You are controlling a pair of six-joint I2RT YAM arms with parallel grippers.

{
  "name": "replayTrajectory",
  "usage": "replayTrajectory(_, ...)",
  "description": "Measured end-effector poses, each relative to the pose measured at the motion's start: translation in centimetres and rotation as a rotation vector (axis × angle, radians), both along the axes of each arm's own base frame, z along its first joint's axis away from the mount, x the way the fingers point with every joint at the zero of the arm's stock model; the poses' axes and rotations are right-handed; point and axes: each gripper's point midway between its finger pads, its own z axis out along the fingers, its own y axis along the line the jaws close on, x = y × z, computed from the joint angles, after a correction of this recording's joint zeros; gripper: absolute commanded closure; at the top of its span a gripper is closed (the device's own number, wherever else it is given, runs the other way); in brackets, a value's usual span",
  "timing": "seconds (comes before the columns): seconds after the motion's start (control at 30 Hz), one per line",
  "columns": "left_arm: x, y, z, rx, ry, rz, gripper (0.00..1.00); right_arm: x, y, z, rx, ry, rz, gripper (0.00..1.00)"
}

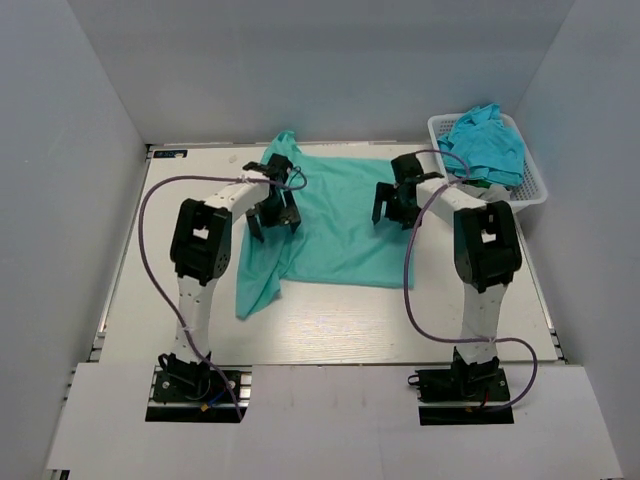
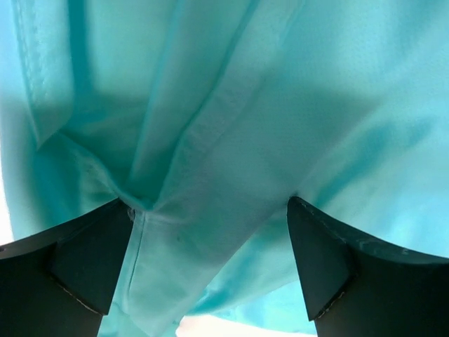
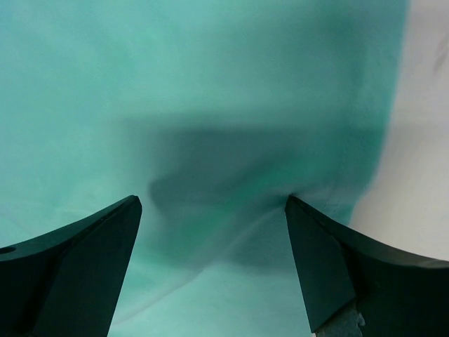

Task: Fold and stack the t-shirts
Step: Flatten out the tshirt

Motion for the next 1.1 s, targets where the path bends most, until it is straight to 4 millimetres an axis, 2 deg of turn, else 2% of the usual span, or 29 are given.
replayTrajectory(0.1,5.5,-0.9,0.8,-0.021,-0.081,-0.025,0.0,4.2,-1.0,0.7,-0.007,-0.029,-0.034,0.1)
replayTrajectory(0.17,8.1,-1.1,1.7,-0.03,-0.134,-0.034,0.0,6.7,-1.6,1.7,-0.013,-0.066,-0.038,0.1)
replayTrajectory(0.23,9.3,-0.7,3.2,-0.022,-0.181,-0.039,0.0,8.1,-2.1,3.2,-0.023,-0.109,-0.034,0.1)
replayTrajectory(0.3,9.0,0.0,5.2,-0.005,-0.212,-0.044,0.0,8.2,-2.0,5.1,-0.022,-0.146,-0.017,0.1)
replayTrajectory(0.33,8.3,0.4,5.9,0.002,-0.221,-0.045,0.0,7.8,-1.9,5.9,-0.02,-0.159,-0.01,0.1)
replayTrajectory(0.4,5.2,1.9,7.6,0.02,-0.218,-0.039,0.0,6.3,-1.8,7.8,-0.011,-0.184,0.003,0.1)
replayTrajectory(0.5,-0.5,3.8,8.8,0.041,-0.188,-0.018,0.0,2.3,-2.1,9.1,-0.001,-0.186,0.016,0.1)
replayTrajectory(0.53,-3.2,4.7,8.7,0.05,-0.164,-0.013,0.0,0.9,-2.3,9.3,0.0,-0.181,0.018,0.1)
replayTrajectory(0.67,-11.2,6.5,6.3,0.057,-0.042,-0.002,0.0,-4.2,-3.7,7.7,-0.004,-0.128,-0.004,0.1)
replayTrajectory(0.77,-15.9,7.6,4.0,0.059,0.047,0.002,0.03,-7.8,-5.1,5.7,-0.024,-0.063,-0.036,0.1)
replayTrajectory(0.83,-17.8,7.9,3.0,0.053,0.084,0.01,0.04,-9.4,-5.6,4.9,-0.029,-0.036,-0.053,0.1)
replayTrajectory(0.9,-18.1,7.9,2.4,0.046,0.095,0.014,0.07,-10.3,-5.8,4.5,-0.027,-0.021,-0.068,0.1)
replayTrajectory(0.97,-17.4,7.5,1.9,0.033,0.076,0.015,0.07,-10.6,-5.9,4.3,-0.025,-0.014,-0.075,0.1)
replayTrajectory(1.1,-15.6,7.5,0.4,0.063,0.061,0.025,0.2,-10.3,-5.7,4.2,-0.011,-0.021,-0.081,0.1)
